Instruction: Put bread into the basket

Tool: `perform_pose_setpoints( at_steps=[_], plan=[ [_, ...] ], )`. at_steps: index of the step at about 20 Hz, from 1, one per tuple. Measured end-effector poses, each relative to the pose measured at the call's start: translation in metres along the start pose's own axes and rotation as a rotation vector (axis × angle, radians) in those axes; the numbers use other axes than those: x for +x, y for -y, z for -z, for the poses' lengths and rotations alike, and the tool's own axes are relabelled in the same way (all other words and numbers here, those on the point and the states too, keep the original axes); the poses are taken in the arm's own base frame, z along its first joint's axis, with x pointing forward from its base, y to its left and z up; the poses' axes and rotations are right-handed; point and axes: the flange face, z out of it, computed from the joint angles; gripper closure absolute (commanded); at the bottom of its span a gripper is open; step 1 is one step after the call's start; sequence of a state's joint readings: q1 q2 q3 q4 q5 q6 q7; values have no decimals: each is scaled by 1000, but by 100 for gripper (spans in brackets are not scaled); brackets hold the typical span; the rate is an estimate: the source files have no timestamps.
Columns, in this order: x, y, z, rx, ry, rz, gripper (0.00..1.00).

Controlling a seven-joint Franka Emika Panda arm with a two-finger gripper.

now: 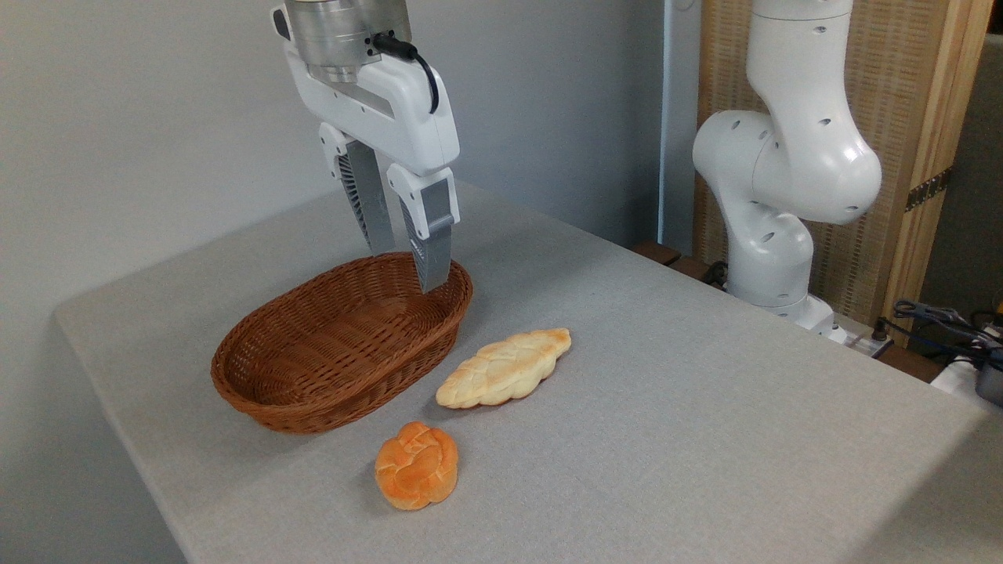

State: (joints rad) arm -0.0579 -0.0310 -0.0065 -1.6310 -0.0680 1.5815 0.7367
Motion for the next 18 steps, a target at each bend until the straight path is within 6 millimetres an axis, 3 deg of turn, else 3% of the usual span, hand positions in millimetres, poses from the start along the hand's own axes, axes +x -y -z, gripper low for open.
perform_pose_setpoints(
  at_steps=[6, 9, 12, 13, 15, 18],
  plan=[
    [-2, -1, 3, 3, -4, 0, 0],
    [-3, -5, -7, -14, 4, -1, 0],
    [-2, -35, -27, -2, -22, -42, 0],
    [-4, -54, -40, 10, -35, -69, 0],
    [-23, -77, -62, 12, -50, -104, 0],
    [-70, -86, -100, -26, -27, -196, 0]
  ],
)
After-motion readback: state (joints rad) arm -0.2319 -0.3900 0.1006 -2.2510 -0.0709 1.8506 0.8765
